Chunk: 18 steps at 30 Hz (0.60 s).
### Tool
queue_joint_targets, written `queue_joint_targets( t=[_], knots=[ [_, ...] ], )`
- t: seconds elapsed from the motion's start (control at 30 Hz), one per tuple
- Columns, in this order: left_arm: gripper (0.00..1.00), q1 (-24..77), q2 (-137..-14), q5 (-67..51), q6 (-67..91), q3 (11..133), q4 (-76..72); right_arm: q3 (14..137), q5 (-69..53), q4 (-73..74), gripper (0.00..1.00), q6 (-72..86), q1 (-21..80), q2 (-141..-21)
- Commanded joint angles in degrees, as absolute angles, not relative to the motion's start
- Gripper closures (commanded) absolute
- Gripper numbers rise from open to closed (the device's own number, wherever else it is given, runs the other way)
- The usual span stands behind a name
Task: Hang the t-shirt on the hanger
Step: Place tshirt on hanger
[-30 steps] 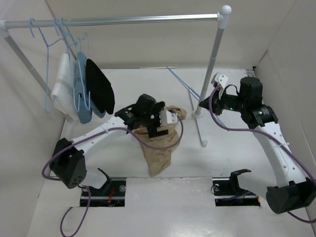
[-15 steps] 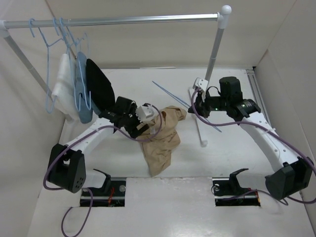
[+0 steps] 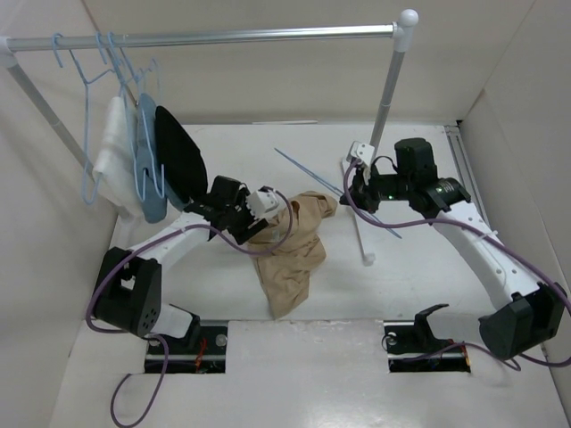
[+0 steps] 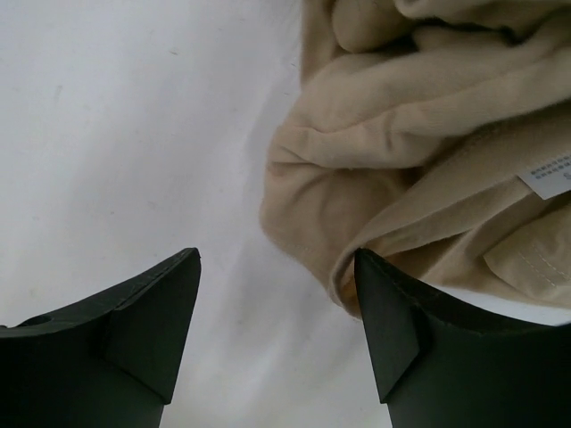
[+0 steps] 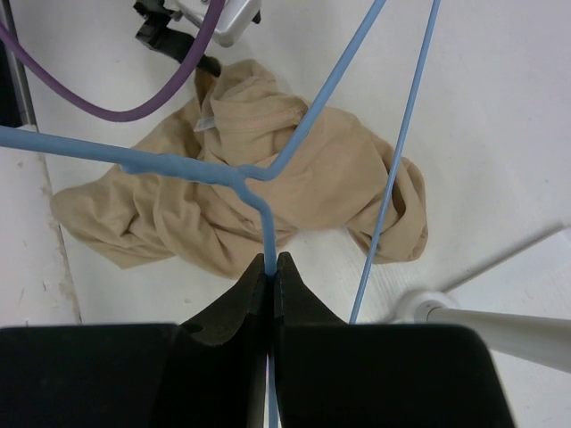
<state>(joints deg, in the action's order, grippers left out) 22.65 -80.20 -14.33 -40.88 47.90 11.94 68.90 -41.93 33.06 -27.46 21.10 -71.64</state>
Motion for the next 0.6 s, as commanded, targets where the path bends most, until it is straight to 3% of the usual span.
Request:
queue_joint_targets(
  t=[0.0, 0.07, 0.13, 0.17, 0.2, 0.33, 0.57],
  knots=[
    [0.33, 22.41, -80.07, -18.36, -42.80, 45.80, 13.18, 70.66, -41.58, 33.22, 1.00, -28.92, 21.62, -69.96],
    [0.34, 22.41, -80.07, -18.37, -42.80, 45.09, 13.18, 70.66, -41.57, 33.22, 1.00, -29.53, 21.62, -69.96],
    [0.44, 22.41, -80.07, -17.84, -42.80, 45.09, 12.66, 70.66, -41.57, 33.22, 1.00, -29.53, 21.62, -69.96],
    [0.51, 22.41, -80.07, -17.84, -42.80, 45.09, 12.66, 70.66, -41.57, 33.83, 1.00, -29.53, 21.62, -69.96],
    [0.67, 22.41, -80.07, -17.84, -42.80, 45.09, 12.66, 71.36, -41.57, 34.88, 1.00, -30.14, 21.62, -69.96],
    [1.00, 22.41, -79.54, -17.84, -41.32, 47.46, 14.67, 74.00, -41.05, 41.91, 1.00, -33.83, 22.15, -71.98],
    [1.00, 18.11, -79.54, -22.22, -34.21, 59.58, 21.79, 79.01, -43.41, 51.75, 1.00, -35.06, 25.14, -70.58]
  ],
)
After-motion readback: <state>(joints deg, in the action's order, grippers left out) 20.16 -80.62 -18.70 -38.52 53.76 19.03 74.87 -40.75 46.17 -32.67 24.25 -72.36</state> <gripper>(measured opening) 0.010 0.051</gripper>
